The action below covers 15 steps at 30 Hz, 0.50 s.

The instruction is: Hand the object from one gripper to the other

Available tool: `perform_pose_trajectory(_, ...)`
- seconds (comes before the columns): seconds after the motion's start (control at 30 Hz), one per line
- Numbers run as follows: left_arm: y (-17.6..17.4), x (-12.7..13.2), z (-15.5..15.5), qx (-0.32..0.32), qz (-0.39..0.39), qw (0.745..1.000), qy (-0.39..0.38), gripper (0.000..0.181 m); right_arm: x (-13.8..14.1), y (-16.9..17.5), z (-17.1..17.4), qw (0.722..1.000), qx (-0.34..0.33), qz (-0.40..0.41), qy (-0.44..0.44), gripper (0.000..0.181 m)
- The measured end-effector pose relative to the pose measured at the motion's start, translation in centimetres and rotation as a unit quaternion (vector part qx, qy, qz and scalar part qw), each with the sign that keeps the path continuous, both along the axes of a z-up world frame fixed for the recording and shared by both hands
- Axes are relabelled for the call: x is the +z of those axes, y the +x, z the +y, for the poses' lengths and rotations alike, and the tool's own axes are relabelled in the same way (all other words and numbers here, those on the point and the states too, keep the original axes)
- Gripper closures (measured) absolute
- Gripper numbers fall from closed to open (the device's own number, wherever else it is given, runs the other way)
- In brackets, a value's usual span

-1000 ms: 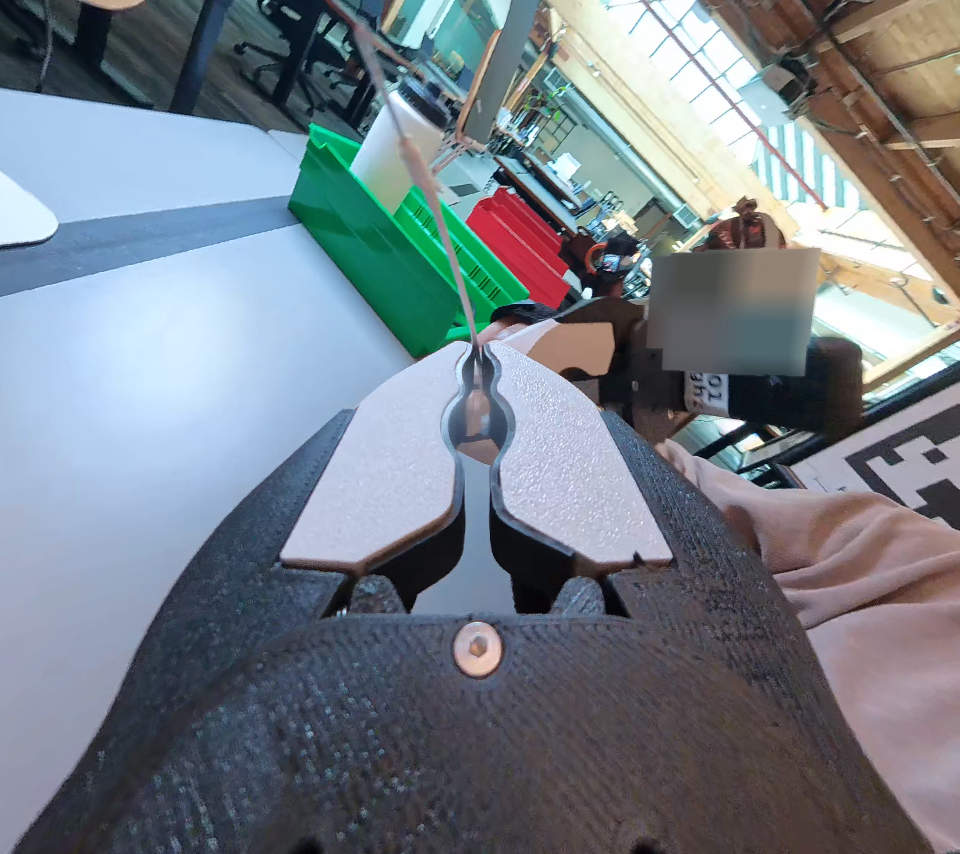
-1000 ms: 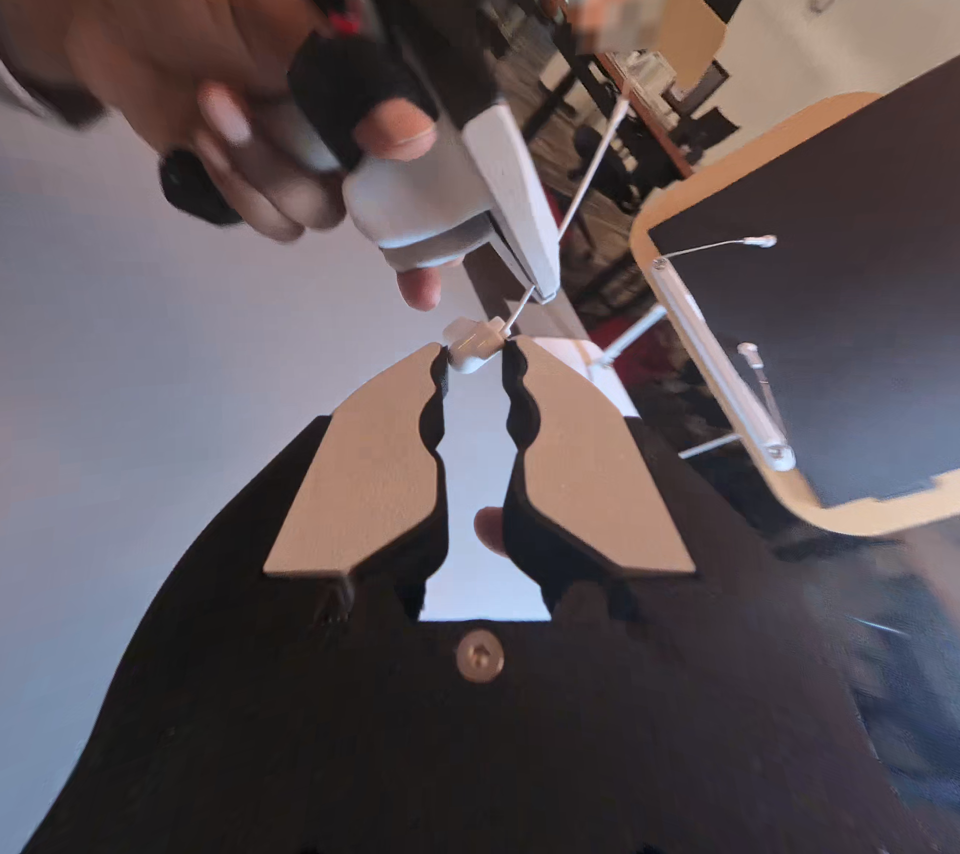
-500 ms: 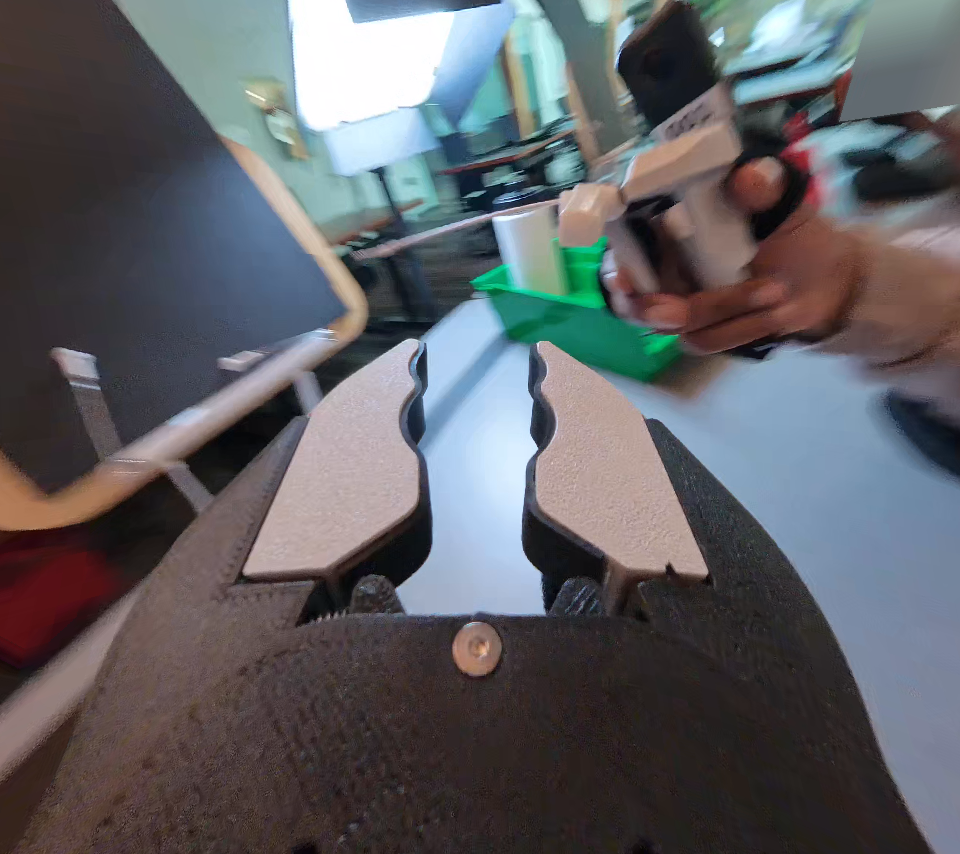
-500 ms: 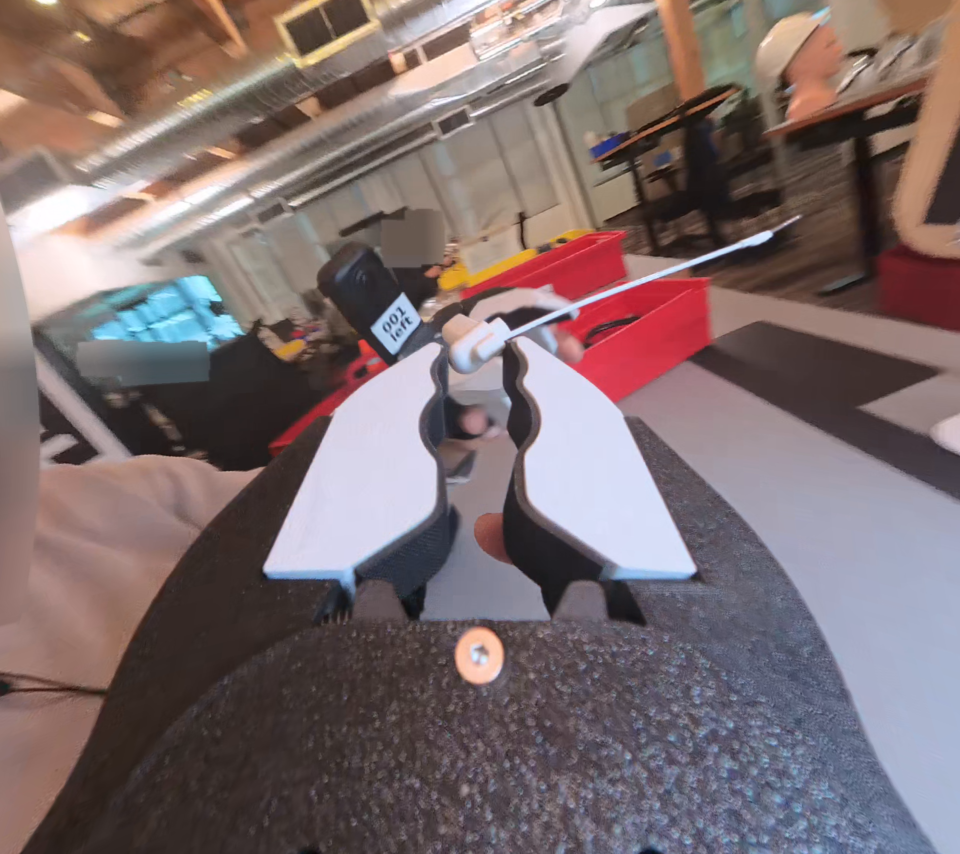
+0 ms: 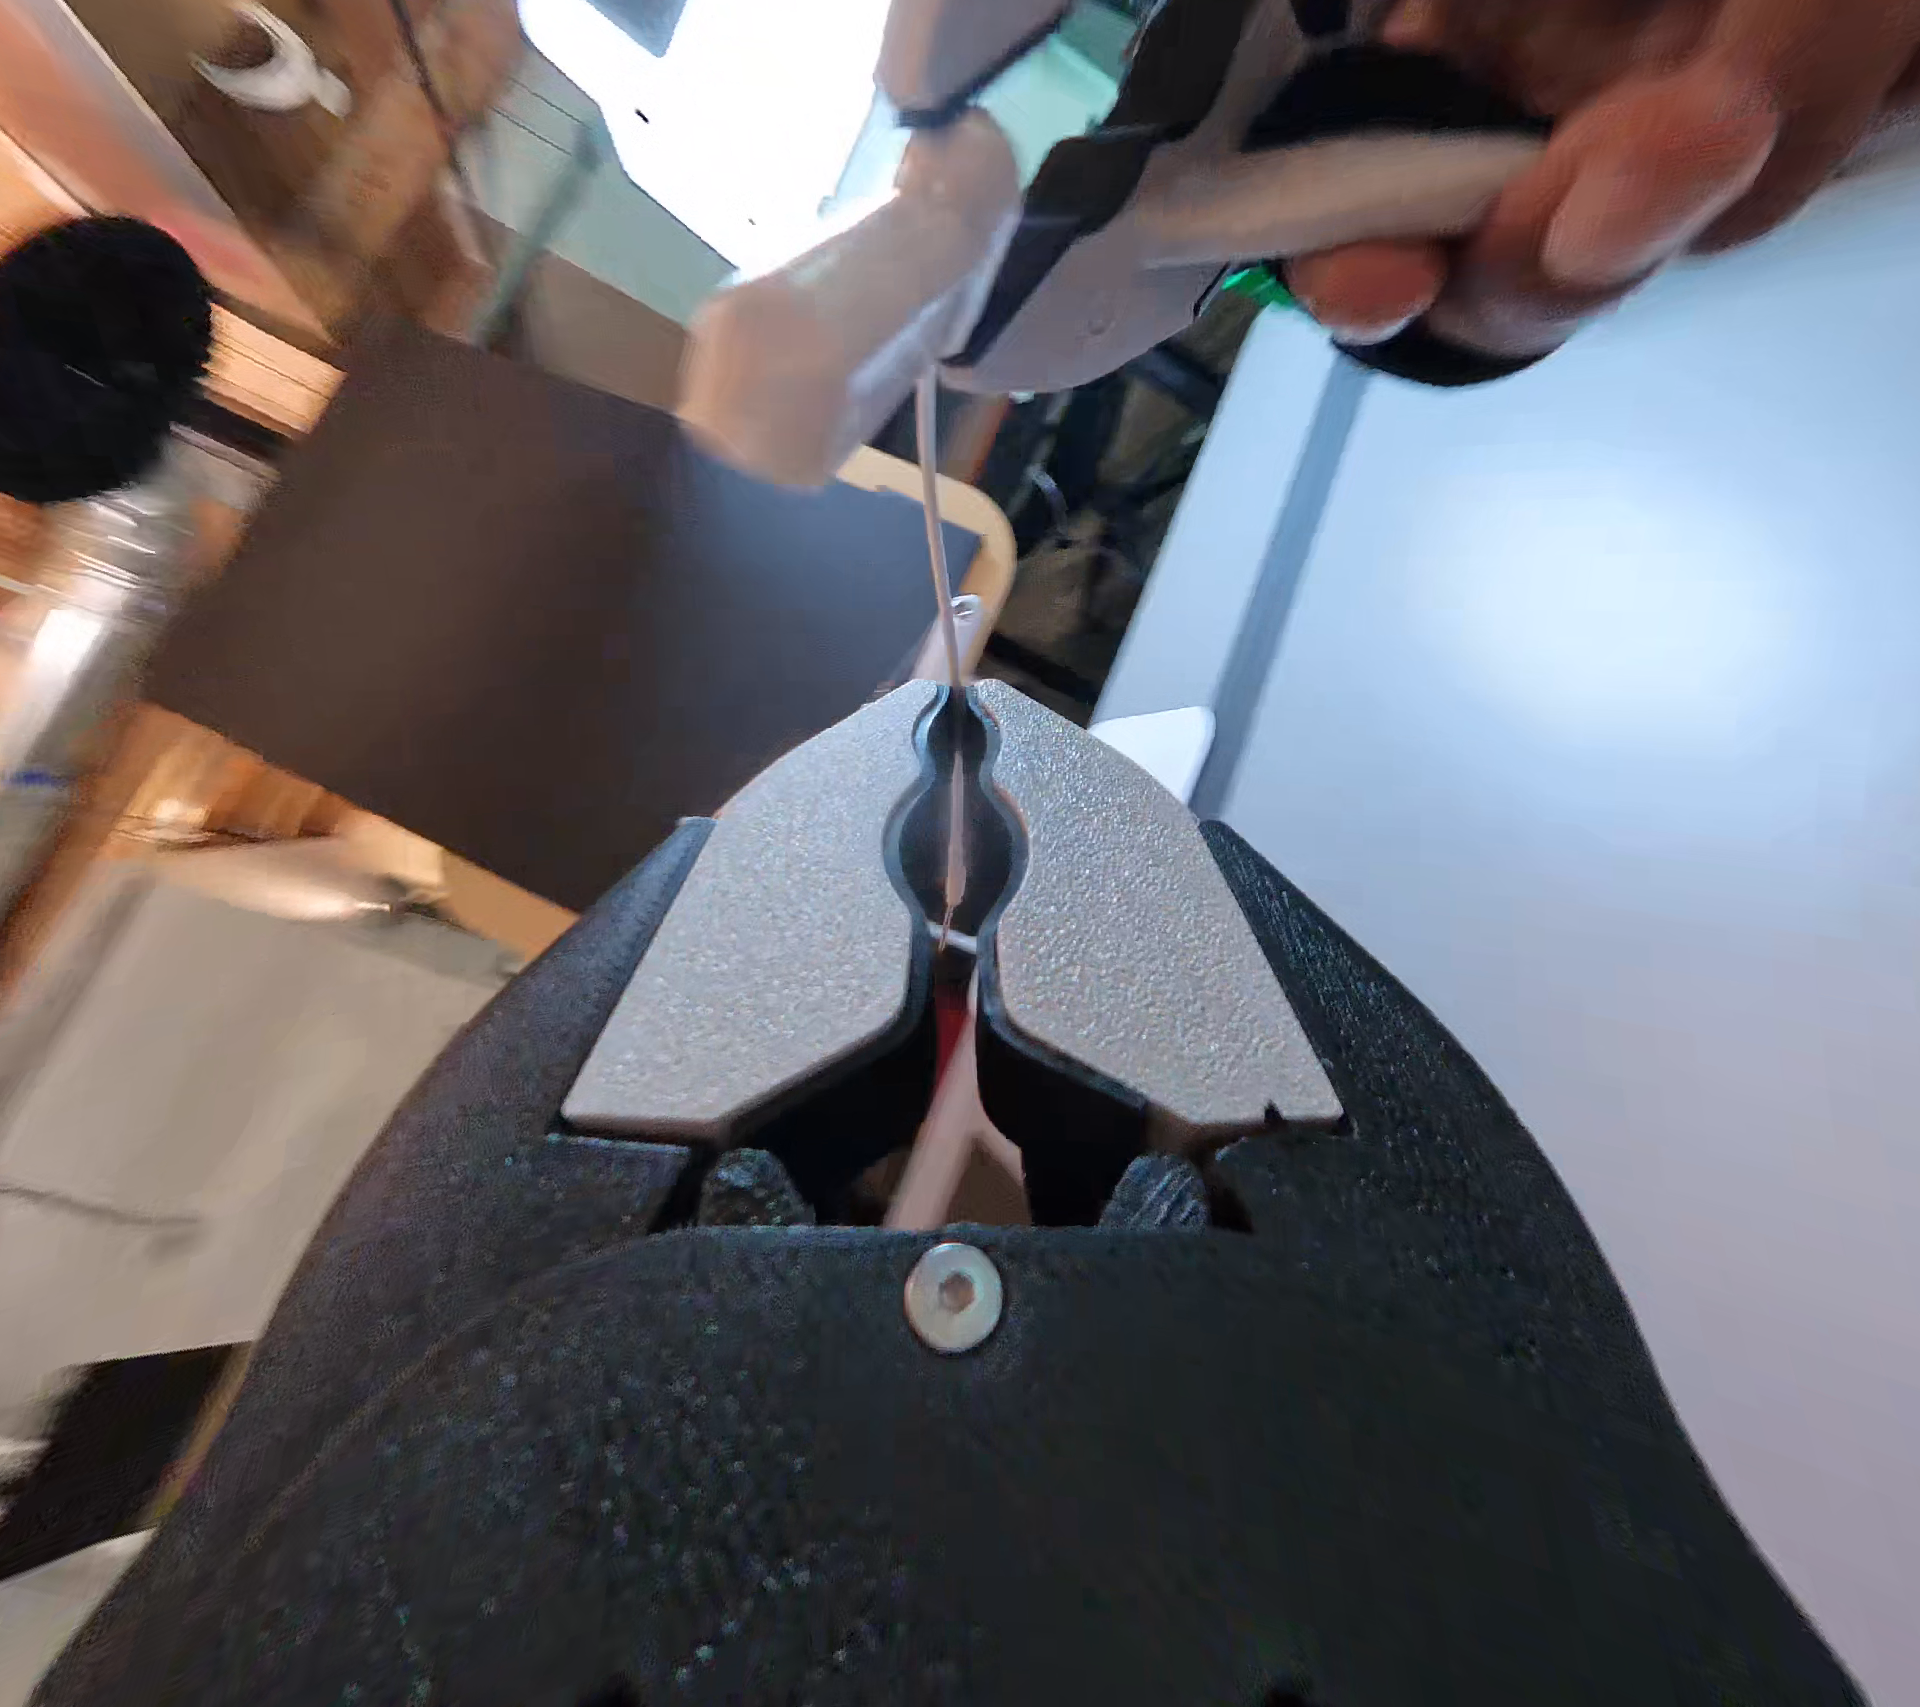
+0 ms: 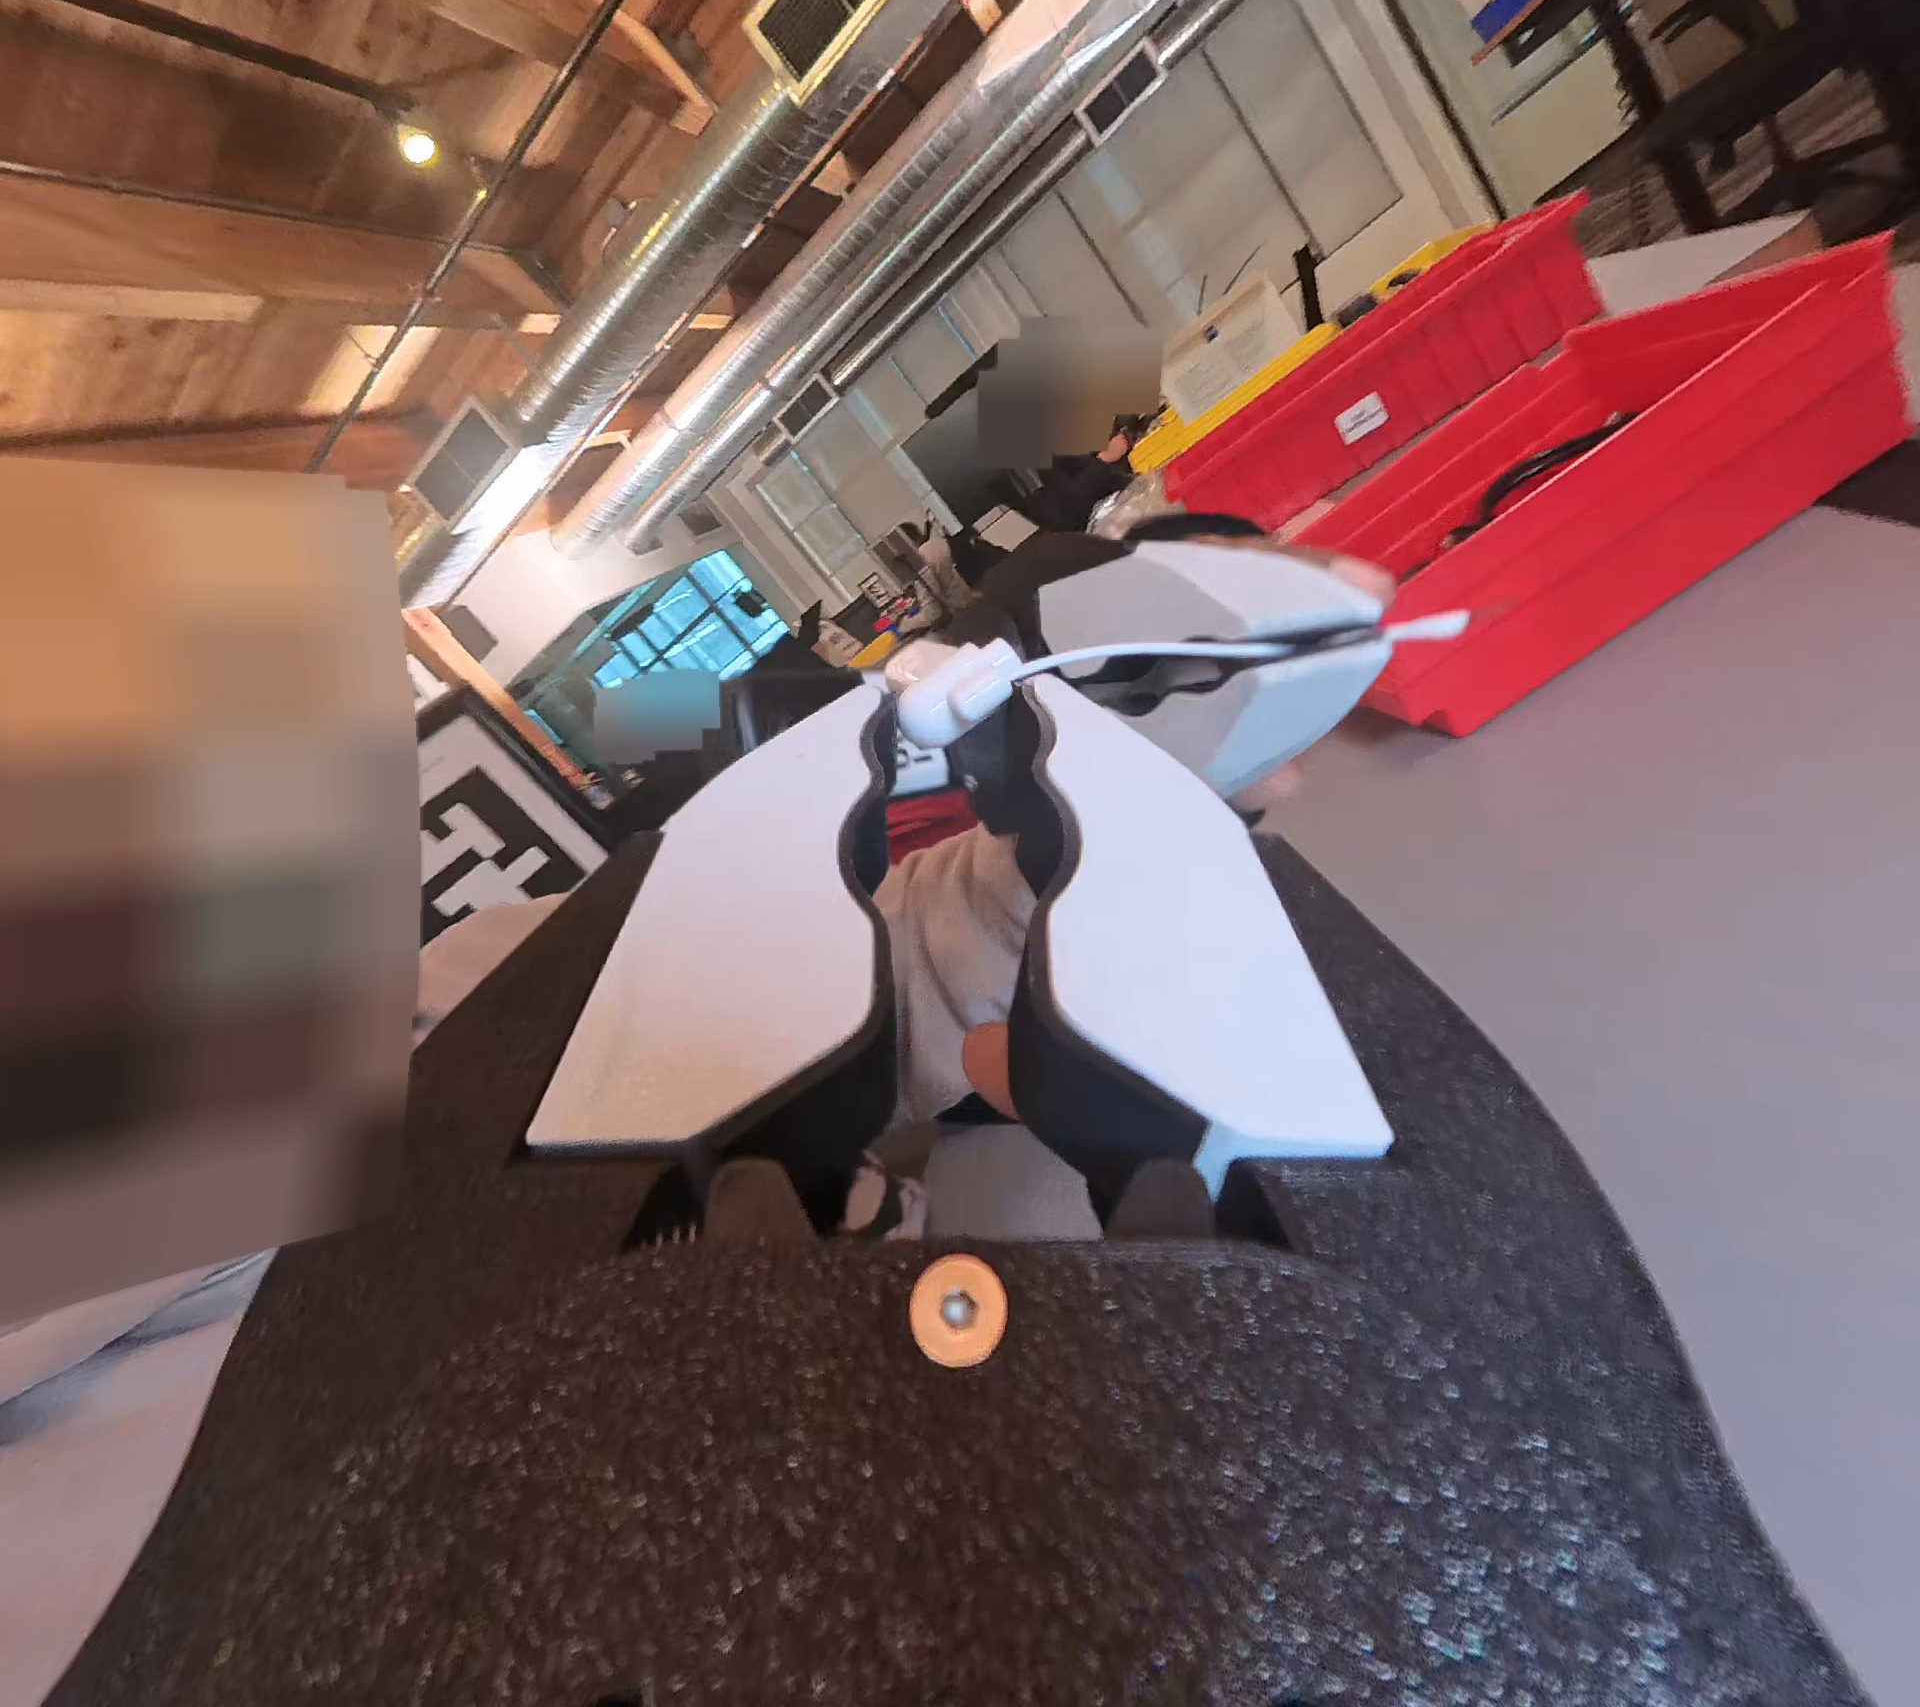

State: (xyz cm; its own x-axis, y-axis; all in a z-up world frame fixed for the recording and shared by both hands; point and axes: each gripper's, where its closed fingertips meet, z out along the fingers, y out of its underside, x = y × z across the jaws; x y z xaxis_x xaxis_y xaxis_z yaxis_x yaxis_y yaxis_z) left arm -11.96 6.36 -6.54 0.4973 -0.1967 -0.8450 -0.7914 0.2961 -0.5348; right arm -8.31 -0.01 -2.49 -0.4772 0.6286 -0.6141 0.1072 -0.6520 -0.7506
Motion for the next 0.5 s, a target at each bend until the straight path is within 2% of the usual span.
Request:
perform_pose_trajectory(0.03,0.4,-0.4,0.0,-0.024,-0.05,0.997,-0.058,0.18,0.3,0.3,0.7,1.0,-0.023,0.006,0.015,0.161)
perform_pose_trajectory(0.1,1.3,-0.9,-0.4,-0.076,-0.166,0.966,-0.181,0.18,0.7,0.8,2.3,0.993,-0.091,0.007,0.072,0.157)
perform_pose_trajectory(0.2,2.6,-1.1,-1.4,-0.146,-0.313,0.878,-0.332,0.18,1.5,1.9,4.1,0.971,-0.175,0.007,0.161,0.153)
perform_pose_trajectory(0.27,3.0,-0.6,-1.9,-0.183,-0.385,0.818,-0.386,0.18,2.3,2.7,4.6,0.955,-0.208,0.013,0.209,0.151)
perform_pose_trajectory(0.37,2.8,-0.4,-1.9,-0.206,-0.444,0.76,-0.427,0.18,3.0,3.7,5.0,0.924,-0.251,0.014,0.289,0.151)
perform_pose_trajectory(0.5,3.0,0.1,-2.2,-0.246,-0.513,0.675,-0.471,0.18,2.0,3.1,4.7,0.832,-0.307,-0.015,0.461,0.158)
